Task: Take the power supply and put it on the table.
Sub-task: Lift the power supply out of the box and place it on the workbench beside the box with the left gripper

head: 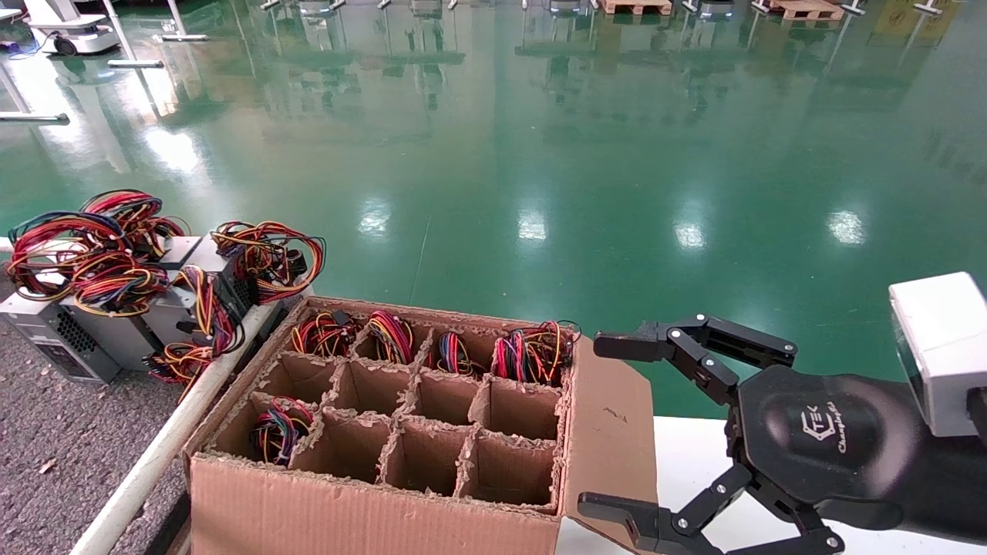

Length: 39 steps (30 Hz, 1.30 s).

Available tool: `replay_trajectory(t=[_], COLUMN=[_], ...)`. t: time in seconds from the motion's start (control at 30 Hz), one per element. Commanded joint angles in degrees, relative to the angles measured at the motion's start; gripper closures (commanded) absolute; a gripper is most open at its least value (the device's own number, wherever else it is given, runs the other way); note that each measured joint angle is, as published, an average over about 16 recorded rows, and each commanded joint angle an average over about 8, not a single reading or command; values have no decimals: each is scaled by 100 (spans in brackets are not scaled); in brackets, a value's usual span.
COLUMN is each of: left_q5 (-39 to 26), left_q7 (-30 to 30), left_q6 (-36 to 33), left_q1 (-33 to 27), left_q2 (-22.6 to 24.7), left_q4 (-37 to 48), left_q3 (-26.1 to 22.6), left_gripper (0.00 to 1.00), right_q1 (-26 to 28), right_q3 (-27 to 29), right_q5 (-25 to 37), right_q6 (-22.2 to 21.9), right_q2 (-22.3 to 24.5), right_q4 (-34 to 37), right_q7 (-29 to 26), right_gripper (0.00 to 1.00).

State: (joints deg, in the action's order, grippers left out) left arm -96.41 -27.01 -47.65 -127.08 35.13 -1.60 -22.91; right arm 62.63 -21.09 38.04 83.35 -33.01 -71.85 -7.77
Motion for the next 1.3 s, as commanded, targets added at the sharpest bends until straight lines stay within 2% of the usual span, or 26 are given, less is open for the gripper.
replay_trajectory(t=[0.03,0.8,1.3], left_q5=[-6,-231,-471], left_q7=[-21,236,449], left_q6=[75,1231,1045], left_q1=[49,877,898], left_q2=[-1,535,620], left_q4=[95,386,292], left_q3=[-3,-164,-330], left_gripper=[100,100,100], right_q1=[0,0,0], right_q3=[0,-1,-1], right_q5=[0,-1,-1], right_q6=[0,0,0], right_q2=[0,0,0], right_q4=[0,0,0], right_q7=[0,0,1], right_gripper=[0,0,0])
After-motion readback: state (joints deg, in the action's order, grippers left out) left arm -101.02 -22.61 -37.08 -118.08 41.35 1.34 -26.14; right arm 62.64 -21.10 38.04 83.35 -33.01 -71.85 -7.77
